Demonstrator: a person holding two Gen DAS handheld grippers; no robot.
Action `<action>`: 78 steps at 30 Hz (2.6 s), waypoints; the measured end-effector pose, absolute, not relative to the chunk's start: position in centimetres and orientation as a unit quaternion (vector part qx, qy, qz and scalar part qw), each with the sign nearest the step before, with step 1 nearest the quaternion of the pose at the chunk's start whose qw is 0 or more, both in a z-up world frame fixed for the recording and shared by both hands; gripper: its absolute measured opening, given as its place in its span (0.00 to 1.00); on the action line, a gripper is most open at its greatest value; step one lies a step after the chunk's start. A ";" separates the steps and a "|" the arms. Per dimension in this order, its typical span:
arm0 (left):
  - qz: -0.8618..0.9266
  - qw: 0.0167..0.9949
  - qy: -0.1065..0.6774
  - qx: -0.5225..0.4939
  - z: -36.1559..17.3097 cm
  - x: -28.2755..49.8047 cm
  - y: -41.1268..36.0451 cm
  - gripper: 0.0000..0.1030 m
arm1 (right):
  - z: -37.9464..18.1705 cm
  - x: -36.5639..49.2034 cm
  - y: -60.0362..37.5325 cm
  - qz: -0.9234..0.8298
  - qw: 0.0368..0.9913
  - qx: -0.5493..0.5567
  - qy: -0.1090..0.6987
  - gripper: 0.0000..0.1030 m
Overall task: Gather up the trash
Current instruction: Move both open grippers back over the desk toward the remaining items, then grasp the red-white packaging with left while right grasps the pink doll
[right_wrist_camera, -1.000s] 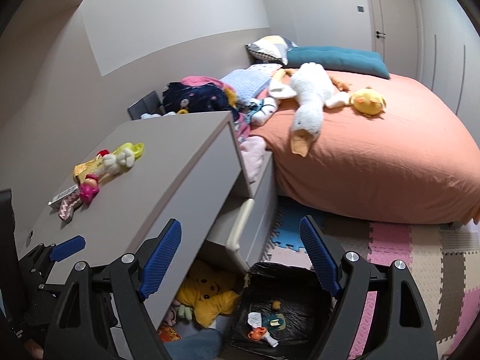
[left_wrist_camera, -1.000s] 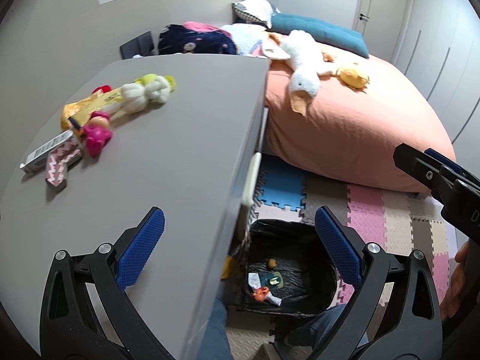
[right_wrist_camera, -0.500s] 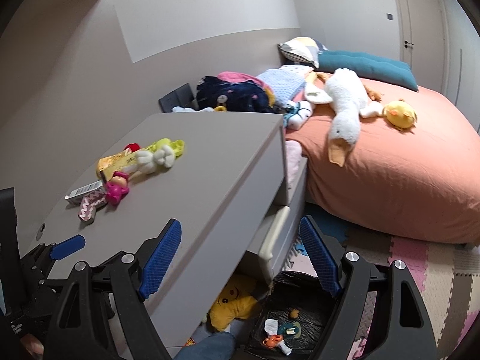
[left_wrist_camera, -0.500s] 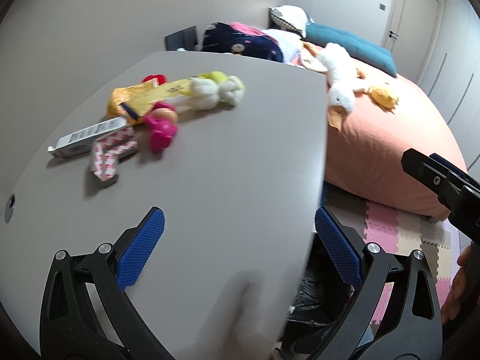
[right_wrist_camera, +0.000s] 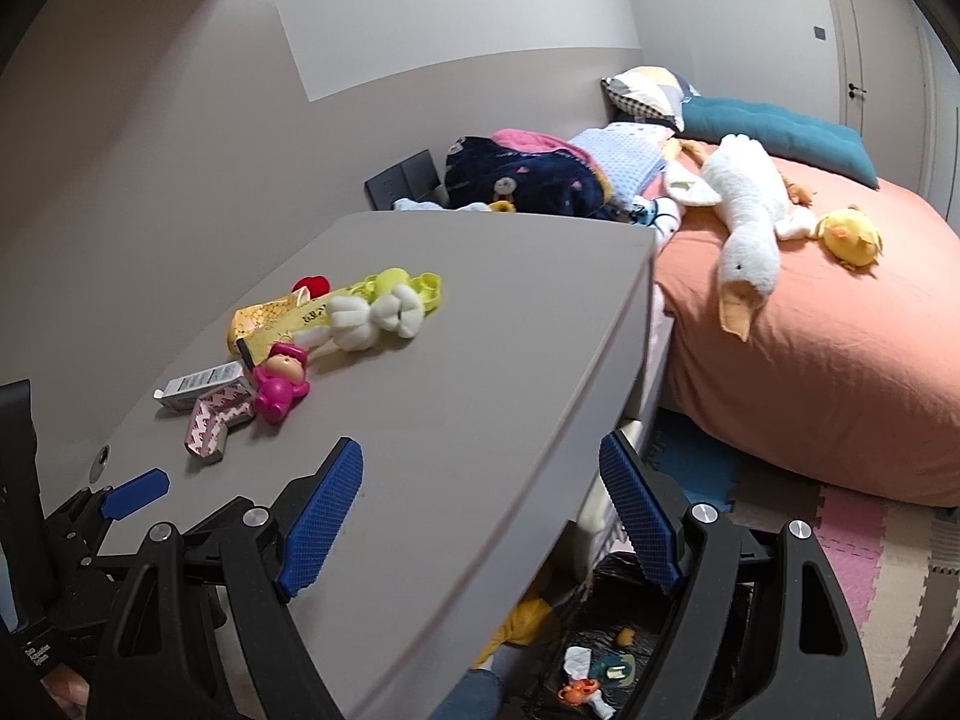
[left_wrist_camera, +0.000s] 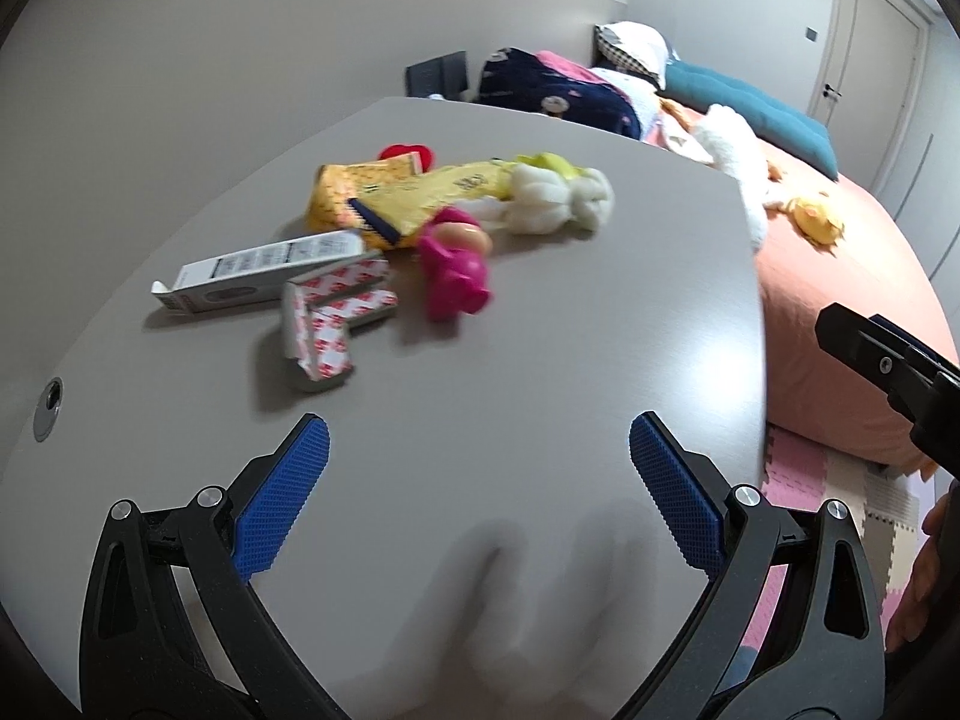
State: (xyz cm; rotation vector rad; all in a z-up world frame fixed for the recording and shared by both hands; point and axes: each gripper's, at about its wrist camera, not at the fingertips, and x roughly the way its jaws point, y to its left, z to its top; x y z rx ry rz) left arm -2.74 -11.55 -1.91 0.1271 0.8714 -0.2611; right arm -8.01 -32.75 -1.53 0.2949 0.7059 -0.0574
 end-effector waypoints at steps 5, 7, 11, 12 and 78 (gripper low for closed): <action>-0.114 0.897 0.425 0.040 -2.5 -1.2 -10.1 0.81 | -2.0 -6.2 -31.8 -0.021 0.925 0.145 0.350 0.79; -0.109 0.896 0.429 0.037 -2.8 -0.4 -9.6 0.77 | -2.2 -5.4 -31.3 -0.018 0.925 0.142 0.353 0.79; -0.103 0.898 0.426 0.029 -3.0 0.7 -8.7 0.71 | -2.4 -4.2 -30.3 -0.010 0.924 0.135 0.357 0.79; -0.102 0.898 0.428 0.027 -3.1 1.1 -8.4 0.68 | -2.5 -3.8 -30.0 -0.007 0.924 0.134 0.357 0.79; -0.100 0.900 0.425 0.024 -2.5 6.3 -0.9 0.57 | -5.3 4.4 -19.8 0.072 0.897 0.107 0.423 0.39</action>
